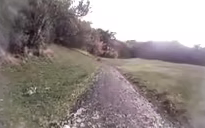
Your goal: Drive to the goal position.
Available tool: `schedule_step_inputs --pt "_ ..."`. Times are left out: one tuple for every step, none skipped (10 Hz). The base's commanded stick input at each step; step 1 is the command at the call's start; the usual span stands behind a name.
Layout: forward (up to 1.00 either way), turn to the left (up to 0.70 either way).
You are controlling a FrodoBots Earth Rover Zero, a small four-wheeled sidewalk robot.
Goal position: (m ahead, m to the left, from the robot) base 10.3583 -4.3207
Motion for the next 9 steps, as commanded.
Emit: schedule_step_inputs --pt "1.0 -0.32" --pt "1.0 -0.16" --pt "1.0 0.0" --pt "1.0 0.0" --pt "1.0 0.0" --pt "1.0 0.0" --pt "1.0 0.0" --pt "1.0 0.0" --pt "1.0 0.0"
